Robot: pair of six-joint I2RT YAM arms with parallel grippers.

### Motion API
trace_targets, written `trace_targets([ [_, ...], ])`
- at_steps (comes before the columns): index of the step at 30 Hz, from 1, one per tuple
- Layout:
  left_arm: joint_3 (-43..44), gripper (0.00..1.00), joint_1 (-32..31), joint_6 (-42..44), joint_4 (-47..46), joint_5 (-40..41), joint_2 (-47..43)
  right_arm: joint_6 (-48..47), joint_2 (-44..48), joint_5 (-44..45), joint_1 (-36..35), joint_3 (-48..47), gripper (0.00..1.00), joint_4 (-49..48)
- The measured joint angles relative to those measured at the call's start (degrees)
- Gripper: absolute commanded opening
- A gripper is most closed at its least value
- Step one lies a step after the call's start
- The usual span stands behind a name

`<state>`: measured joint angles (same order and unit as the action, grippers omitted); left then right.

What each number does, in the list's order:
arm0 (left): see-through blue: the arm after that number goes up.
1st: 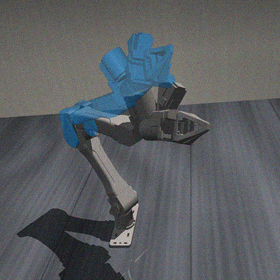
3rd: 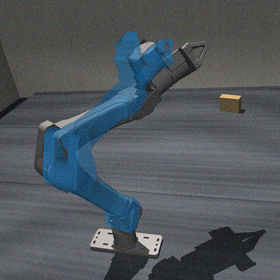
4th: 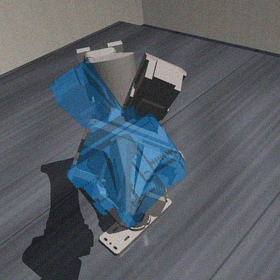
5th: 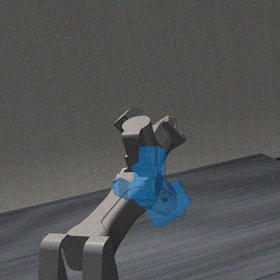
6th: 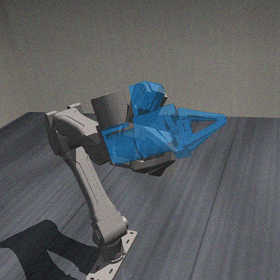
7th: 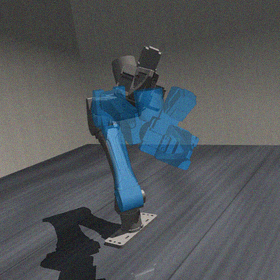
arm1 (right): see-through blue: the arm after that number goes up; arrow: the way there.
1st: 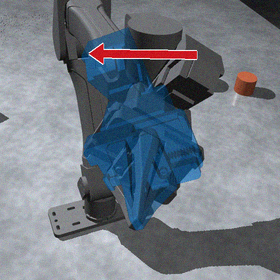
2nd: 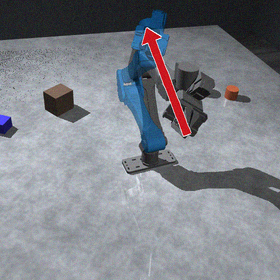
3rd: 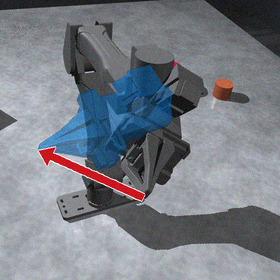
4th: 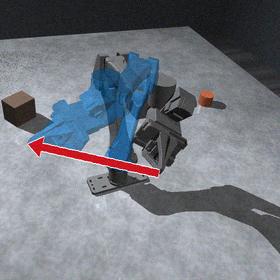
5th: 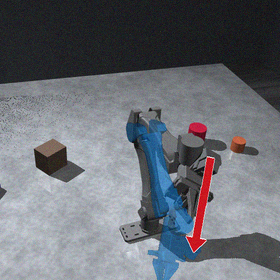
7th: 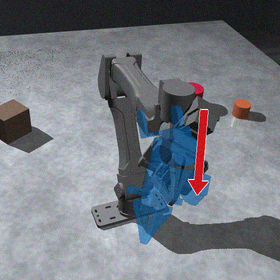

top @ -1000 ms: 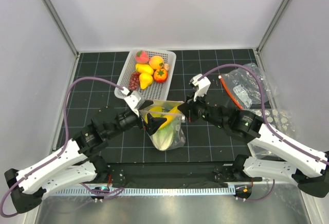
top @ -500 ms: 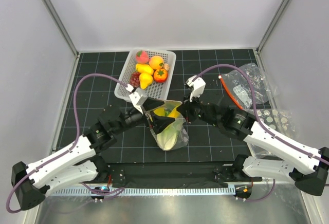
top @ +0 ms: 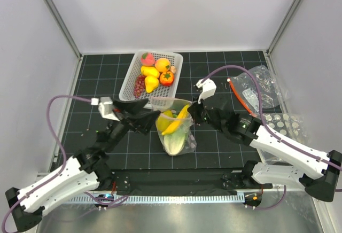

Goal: Place the food in the zip-top bag and seal the zipper
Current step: Pick up the fake vegetable from the bin.

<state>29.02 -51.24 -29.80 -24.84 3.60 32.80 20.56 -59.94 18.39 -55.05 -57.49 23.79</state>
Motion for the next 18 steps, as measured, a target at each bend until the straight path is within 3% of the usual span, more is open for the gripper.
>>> trace_targets([
  [4, -1.07, 0.99, 0.0, 0.04, -0.31, 9.7, -6.38, 0.76, 2.6, 7.19, 0.0, 0.92, 0.01, 1.86],
  [9, -1.27, 1.0, 0.0, 0.48, -0.04, 21.59, -5.97, 0.02, 9.94, 18.32, 0.04, 0.98, 0.01, 4.98],
  [14, 1.18, 1.0, 0.13, 0.02, 6.12, 33.97, 2.97, -1.16, 13.97, 26.47, 0.31, -0.63, 0.01, 5.09],
  [18, 6.93, 1.0, 0.15, -0.87, 14.51, 37.53, 12.31, -1.55, 13.55, 28.0, 0.42, -0.39, 0.01, 4.39],
])
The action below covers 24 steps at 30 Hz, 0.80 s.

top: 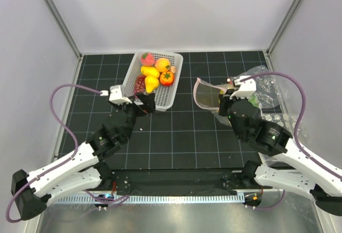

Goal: Place the food in the zip-top bag and seal the zipper
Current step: Pick up the fake vegetable from the bin.

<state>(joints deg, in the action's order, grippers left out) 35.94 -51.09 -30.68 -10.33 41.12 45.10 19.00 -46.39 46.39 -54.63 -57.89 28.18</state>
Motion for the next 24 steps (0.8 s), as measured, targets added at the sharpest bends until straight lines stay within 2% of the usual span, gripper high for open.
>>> trace_targets([
  [7, 2.12, 1.0, 0.22, 3.93, 5.53, -1.03, 5.79, 0.35, -5.68, -1.22, 0.0, 6.32, 0.01, -3.23],
  [11, 4.22, 1.0, 0.48, 7.58, 6.99, 1.97, 9.75, 0.46, -6.78, -1.31, 0.0, 7.87, 0.01, -5.05],
  [19, 29.81, 0.97, 4.46, 9.77, 20.06, 0.22, 34.36, 0.52, -1.99, -1.57, 0.0, 11.02, 0.01, -9.92],
  [24, 39.89, 0.97, 8.72, 8.94, 24.44, -4.96, 44.7, 0.52, 0.52, -1.57, 0.0, 12.02, 0.01, -10.97],
])
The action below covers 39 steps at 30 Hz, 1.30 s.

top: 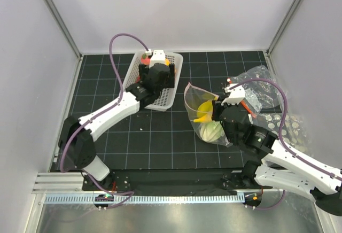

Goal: Place the food in the zip-top bag and seal the zipper
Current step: Pick up the fake vegetable from the bin.

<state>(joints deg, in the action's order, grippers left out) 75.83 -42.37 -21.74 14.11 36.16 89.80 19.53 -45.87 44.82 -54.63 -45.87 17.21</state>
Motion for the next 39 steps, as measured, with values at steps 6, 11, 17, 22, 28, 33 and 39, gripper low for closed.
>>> trace_targets([
  [6, 4.15, 1.0, 7.56, -5.49, -0.17, -7.98, 10.1, 0.0, -0.04, 0.0, 0.0, 0.72, 0.01, -1.29],
  [11, 4.15, 1.0, 8.66, -10.8, -4.04, -11.15, 15.21, 0.02, -0.11, 0.0, 0.0, 0.79, 0.01, -1.73],
  [17, 2.21, 1.0, 8.66, -18.71, -12.55, -12.35, 16.33, 0.09, 1.53, 0.02, 0.0, 1.44, 0.01, -1.79],
  [22, -0.39, 1.0, 8.66, -26.4, -18.18, -10.47, 16.92, 0.22, 2.01, -0.02, 0.0, 1.6, 0.01, -1.75],
  [28, -2.23, 1.0, 8.66, -34.03, -20.7, -8.48, 20.22, 0.37, 1.99, 0.0, 0.0, 1.64, 0.01, -1.75],
  [33, -2.25, 1.0, 8.9, -39.5, -24.94, -8.09, 26.88, 0.5, 1.62, 0.0, 0.0, 1.64, 0.01, -1.84],
  [39, -2.78, 0.92, 10.03, -42.42, -39.01, -5.84, 33.35, 0.59, 0.83, 0.0, 0.0, 1.64, 0.01, -2.19],
])
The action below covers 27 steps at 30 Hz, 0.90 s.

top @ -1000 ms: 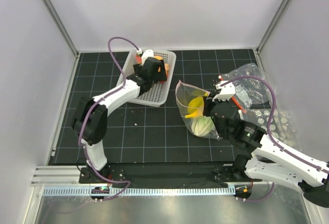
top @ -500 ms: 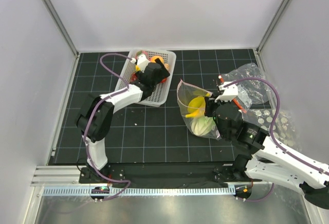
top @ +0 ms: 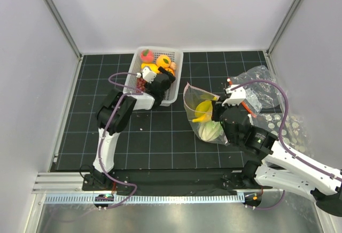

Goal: Place the food in the zip-top bag and seal the zipper
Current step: Pick up the fake vegetable from the bin.

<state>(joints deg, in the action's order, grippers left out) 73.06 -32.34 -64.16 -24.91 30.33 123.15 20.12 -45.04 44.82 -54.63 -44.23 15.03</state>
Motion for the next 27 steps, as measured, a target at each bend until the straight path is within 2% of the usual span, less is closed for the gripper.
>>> trace_targets([
  [4, -1.38, 0.82, 1.36, -0.94, -8.37, 0.5, 2.1, 0.0, 0.0, -0.04, 0.0, 0.0, 0.01, -0.02],
  [7, -1.97, 0.71, 2.32, -0.94, -13.31, 0.52, 2.45, 0.0, 0.0, -0.2, 0.0, 0.0, 0.01, -0.02],
  [11, -1.99, 0.57, 2.93, 0.39, -18.4, 0.09, 3.17, 0.0, -0.02, -0.72, 0.0, 0.0, 0.01, -0.02],
  [15, -2.03, 0.49, 2.99, 2.08, -20.76, -0.76, 3.43, 0.02, -0.02, -1.14, 0.0, 0.0, 0.01, -0.04],
  [17, -2.29, 0.51, 2.99, 2.91, -21.55, -1.11, 3.43, 0.07, 0.0, -1.29, 0.0, 0.0, 0.01, -0.07],
  [18, -2.58, 0.57, 3.02, 3.37, -22.14, -1.29, 3.43, 0.09, 0.0, -1.31, 0.0, 0.0, 0.01, -0.04],
  [19, -2.78, 0.71, 3.02, 3.85, -22.69, -1.46, 3.43, 0.13, 0.0, -1.36, 0.0, 0.0, 0.01, -0.04],
  [20, -2.84, 0.75, 3.02, 4.59, -23.1, -1.73, 3.41, 0.15, 0.0, -1.44, 0.0, 0.0, 0.01, -0.07],
  [22, -2.84, 0.8, 3.02, 5.7, -23.3, -2.56, 3.41, 0.17, 0.0, -1.53, 0.0, 0.0, 0.01, -0.04],
  [27, -1.86, 0.8, 3.02, 6.32, -21.24, -4.09, 3.69, 0.2, 0.0, -1.55, 0.0, 0.0, 0.01, -0.07],
])
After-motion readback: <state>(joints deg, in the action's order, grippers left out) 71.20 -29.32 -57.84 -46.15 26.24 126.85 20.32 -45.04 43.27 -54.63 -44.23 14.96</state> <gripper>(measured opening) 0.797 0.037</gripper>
